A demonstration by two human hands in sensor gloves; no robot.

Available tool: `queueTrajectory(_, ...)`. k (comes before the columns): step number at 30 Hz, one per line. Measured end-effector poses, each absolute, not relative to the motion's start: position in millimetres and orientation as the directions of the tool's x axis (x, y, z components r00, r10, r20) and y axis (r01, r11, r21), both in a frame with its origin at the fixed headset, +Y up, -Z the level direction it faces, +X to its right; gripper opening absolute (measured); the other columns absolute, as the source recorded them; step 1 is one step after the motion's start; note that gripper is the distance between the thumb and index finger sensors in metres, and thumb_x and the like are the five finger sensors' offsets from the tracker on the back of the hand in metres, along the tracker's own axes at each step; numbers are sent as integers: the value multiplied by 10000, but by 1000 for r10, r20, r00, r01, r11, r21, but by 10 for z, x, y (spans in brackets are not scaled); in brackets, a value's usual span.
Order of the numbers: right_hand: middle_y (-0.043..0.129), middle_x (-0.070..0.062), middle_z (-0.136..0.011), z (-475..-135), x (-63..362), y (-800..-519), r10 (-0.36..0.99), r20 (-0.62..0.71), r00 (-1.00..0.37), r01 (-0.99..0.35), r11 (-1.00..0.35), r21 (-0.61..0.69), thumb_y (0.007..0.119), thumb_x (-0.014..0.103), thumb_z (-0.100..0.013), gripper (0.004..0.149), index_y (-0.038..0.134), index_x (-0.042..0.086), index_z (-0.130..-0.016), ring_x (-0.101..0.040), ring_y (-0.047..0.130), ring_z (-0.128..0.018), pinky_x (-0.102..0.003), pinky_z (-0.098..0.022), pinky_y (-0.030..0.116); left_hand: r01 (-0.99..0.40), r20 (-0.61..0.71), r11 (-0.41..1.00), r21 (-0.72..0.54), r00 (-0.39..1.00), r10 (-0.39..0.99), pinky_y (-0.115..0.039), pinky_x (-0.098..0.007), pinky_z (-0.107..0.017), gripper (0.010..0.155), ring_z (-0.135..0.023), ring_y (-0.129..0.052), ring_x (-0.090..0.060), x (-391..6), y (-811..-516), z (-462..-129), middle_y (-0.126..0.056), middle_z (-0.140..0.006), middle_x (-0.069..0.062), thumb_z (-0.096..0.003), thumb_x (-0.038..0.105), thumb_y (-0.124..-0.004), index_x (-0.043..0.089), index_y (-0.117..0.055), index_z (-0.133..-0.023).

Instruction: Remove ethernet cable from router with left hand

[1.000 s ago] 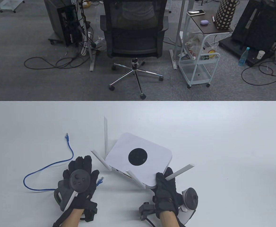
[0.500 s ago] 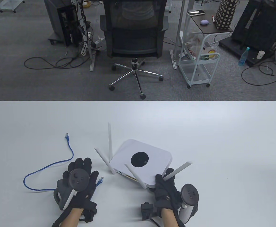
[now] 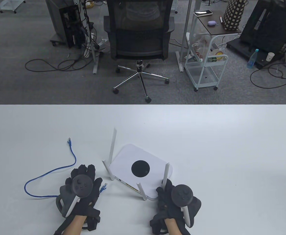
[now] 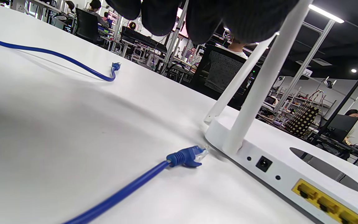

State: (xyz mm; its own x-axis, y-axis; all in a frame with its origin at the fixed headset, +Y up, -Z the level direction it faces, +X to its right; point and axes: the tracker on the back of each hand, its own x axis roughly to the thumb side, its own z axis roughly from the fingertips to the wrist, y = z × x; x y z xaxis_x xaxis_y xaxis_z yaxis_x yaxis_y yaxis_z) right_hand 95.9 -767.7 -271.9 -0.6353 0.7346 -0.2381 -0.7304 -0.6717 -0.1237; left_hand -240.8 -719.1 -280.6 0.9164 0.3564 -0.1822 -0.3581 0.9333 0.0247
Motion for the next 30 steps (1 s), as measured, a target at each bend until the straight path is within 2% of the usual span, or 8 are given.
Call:
queueTrajectory(3, 750, -321, -876, -2722, 933, -7651, 710, -249, -658, -723, -688, -52, 780, 264, -524, 606, 606, -7, -1037, -450, 904, -581, -477, -387, 861, -354, -178, 935, 24, 919, 352, -262, -676, -795, 678, -1186, -358, -469, -2401, -7192, -2808, -418, -1290, -193, -573, 454, -680, 227, -520, -1191)
queueTrajectory(7, 649, -375, -937, -2696, 925, -7515, 664, -294, -688, -716, -687, 125, 742, 282, -550, 693, 458, -58, -1083, -516, 837, -668, -530, -448, 820, -361, -179, 932, 22, 916, 359, -260, -675, -797, 679, -1189, -353, -465, -2404, -7195, -2815, -417, -1290, -190, -573, 455, -679, 227, -517, -1192)
queueTrajectory(13, 631, -399, -952, -2648, 1083, -7250, 542, -321, -777, -619, -749, 236, 720, 214, -559, 616, 521, -41, -1084, -561, 796, -710, -576, -481, 785, -361, -179, 932, 10, 917, 357, -254, -674, -797, 679, -1188, -355, -465, -2395, -7202, -2820, -418, -1291, -190, -574, 455, -679, 228, -516, -1193)
queueTrajectory(15, 622, -397, -965, -2652, 1180, -7208, 469, -339, -816, -553, -803, 220, 713, 215, -563, 601, 539, -23, -1086, -572, 774, -732, -597, -490, 765, -359, -178, 933, 9, 918, 355, -254, -674, -798, 678, -1189, -353, -466, -2392, -7202, -2822, -418, -1290, -191, -573, 455, -679, 229, -517, -1192)
queueTrajectory(18, 603, -381, -988, -2671, 1364, -7167, 434, -283, -855, -474, -876, 89, 710, 264, -565, 604, 549, 12, -1090, -577, 736, -773, -614, -508, 740, -358, -176, 934, 7, 919, 353, -252, -673, -798, 679, -1189, -352, -465, -2387, -7203, -2825, -418, -1292, -188, -574, 455, -679, 228, -515, -1193)
queueTrajectory(21, 564, -366, -1022, -2673, 1514, -7153, 443, -169, -880, -437, -896, -74, 698, 335, -567, 625, 542, 43, -1098, -587, 671, -829, -641, -534, 701, -354, -176, 935, 4, 920, 349, -250, -673, -798, 679, -1190, -352, -464, -2382, -7206, -2828, -416, -1292, -187, -573, 455, -679, 228, -517, -1192)
queueTrajectory(25, 496, -286, -1096, -2635, 1587, -7162, 417, -27, -908, -405, -894, -194, 687, 405, -557, 652, 514, 107, -1110, -559, 524, -955, -695, -619, 581, -351, -177, 936, -1, 921, 346, -247, -672, -799, 680, -1190, -351, -464, -2375, -7213, -2830, -414, -1293, -187, -573, 456, -679, 230, -514, -1193)
queueTrajectory(30, 411, -246, -1143, -2629, 1518, -7224, 316, 58, -947, -321, -925, -203, 675, 501, -532, 729, 434, 168, -1134, -532, 381, -1026, -733, -666, 455, -338, -171, 941, -5, 928, 332, -251, -673, -797, 680, -1189, -353, -465, -2358, -7223, -2824, -421, -1290, -189, -572, 454, -680, 226, -517, -1192)
